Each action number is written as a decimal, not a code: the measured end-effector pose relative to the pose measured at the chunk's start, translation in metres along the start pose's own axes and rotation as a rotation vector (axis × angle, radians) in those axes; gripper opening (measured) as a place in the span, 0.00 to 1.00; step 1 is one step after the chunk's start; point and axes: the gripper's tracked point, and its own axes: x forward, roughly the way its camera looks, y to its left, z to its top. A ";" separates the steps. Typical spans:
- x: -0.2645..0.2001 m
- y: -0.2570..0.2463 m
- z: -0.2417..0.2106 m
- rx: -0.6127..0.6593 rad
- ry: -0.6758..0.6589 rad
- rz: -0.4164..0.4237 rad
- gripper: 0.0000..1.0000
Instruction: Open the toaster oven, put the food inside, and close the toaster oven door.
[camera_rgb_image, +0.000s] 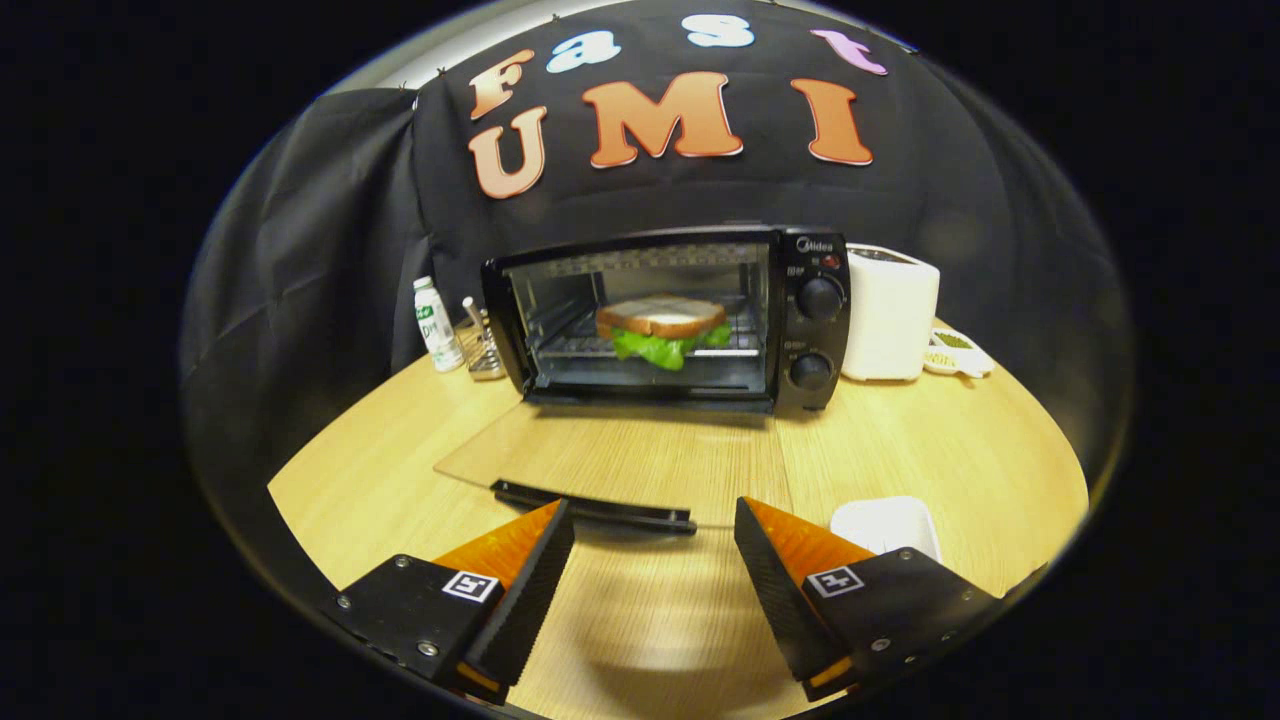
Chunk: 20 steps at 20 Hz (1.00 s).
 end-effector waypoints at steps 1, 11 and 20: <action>0.000 0.002 -0.008 0.003 0.021 0.003 0.96; 0.036 0.048 -0.036 -0.061 0.141 0.068 0.97; 0.056 0.041 0.020 0.013 0.044 0.011 0.97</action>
